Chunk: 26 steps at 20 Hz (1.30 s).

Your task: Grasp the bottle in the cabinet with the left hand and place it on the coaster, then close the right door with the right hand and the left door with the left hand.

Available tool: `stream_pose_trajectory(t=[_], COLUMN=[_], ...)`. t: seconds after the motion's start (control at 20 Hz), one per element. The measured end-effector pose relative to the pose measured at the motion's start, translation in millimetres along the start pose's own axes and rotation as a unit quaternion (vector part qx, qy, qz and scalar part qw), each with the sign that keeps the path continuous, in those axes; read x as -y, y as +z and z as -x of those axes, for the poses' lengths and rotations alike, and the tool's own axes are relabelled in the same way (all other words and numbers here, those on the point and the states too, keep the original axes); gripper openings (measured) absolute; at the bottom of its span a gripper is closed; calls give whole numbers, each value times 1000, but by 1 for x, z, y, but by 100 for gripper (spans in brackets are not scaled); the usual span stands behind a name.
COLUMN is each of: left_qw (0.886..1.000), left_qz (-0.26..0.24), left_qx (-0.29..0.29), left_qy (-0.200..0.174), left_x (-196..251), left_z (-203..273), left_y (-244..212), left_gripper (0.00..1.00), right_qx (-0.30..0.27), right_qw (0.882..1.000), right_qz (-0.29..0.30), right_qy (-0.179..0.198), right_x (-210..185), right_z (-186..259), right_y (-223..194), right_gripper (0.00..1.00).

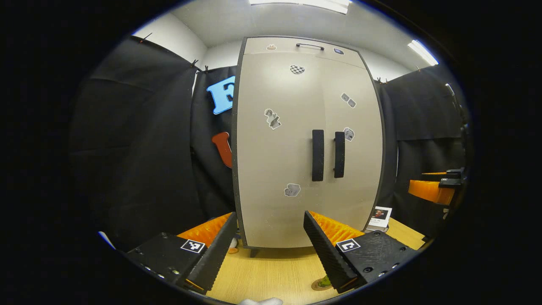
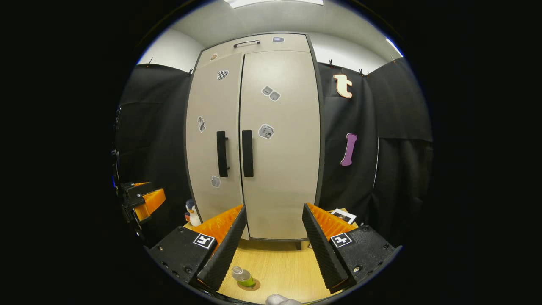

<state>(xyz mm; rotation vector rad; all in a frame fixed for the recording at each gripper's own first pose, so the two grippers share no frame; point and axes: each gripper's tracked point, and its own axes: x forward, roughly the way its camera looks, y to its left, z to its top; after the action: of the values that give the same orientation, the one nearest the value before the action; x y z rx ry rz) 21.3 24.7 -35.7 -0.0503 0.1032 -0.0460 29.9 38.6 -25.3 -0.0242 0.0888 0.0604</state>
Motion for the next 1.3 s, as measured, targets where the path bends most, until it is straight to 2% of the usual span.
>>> stream_pose_trajectory(t=[0.3,0.65,1.0,1.3], left_qw=[1000,1000,998,999], left_qz=[-2,-11,-22,-22], left_qx=[-10,-13,-13,-12], left_qy=[3,-22,-49,-48], left_x=[9,46,90,108], left_z=[-10,-8,2,12], left_y=[-5,-4,-6,-5], left_gripper=[96,98,96,96], right_qx=[-7,-20,-27,-21], right_qw=[1000,1000,999,999], right_qz=[4,2,-11,-26], right_qy=[9,5,-20,-31], right_x=[5,26,64,91], right_z=[-6,11,37,51], right_y=[-4,-17,-32,-30], right_gripper=[82,82,82,82])
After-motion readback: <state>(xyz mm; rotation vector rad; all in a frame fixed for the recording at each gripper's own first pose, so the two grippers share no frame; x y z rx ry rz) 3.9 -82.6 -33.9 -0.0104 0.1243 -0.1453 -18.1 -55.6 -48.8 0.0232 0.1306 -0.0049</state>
